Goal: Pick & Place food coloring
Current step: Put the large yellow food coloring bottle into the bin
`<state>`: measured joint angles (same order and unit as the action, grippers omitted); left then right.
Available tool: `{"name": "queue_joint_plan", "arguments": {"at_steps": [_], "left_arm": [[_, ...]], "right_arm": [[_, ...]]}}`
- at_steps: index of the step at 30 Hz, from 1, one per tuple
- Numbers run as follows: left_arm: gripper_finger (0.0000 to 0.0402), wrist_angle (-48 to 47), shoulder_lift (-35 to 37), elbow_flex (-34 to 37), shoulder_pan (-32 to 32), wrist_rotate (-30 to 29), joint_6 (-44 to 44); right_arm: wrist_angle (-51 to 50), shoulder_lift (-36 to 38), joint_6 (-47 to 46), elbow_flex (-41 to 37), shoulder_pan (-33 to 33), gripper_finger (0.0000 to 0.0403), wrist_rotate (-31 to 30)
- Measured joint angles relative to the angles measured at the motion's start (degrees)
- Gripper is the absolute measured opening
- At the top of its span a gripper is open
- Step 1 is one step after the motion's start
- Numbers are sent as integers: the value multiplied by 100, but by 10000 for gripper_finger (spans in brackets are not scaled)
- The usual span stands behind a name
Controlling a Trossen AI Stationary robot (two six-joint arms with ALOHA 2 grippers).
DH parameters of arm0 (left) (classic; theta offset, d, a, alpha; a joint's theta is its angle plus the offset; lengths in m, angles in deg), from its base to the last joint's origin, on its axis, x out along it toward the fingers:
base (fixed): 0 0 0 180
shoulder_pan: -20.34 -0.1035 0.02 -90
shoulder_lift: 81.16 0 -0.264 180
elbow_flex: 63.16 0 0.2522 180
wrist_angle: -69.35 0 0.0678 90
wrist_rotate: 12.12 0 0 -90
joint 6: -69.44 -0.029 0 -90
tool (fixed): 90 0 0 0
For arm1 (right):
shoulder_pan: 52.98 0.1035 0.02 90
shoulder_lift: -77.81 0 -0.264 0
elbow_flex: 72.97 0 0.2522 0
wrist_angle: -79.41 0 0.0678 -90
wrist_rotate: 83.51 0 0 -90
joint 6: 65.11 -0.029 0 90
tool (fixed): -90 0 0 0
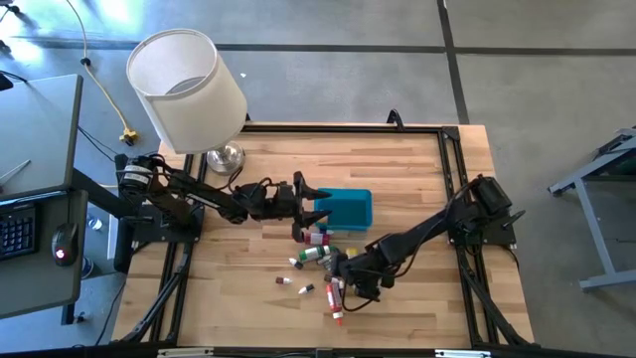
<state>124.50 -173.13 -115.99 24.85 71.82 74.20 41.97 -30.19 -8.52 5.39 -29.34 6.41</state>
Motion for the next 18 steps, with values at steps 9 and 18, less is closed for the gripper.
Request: {"name": "queue_joint_plan", "arguments": {"at_steps": [9, 18], "left_arm": [[214, 0, 0, 0, 0, 4, 0], [214, -2, 0, 0, 0, 7, 2]], "right_arm": [[-153, -33, 364, -7, -125, 177, 147], [-157, -33, 52, -12, -107, 114, 187]]}}
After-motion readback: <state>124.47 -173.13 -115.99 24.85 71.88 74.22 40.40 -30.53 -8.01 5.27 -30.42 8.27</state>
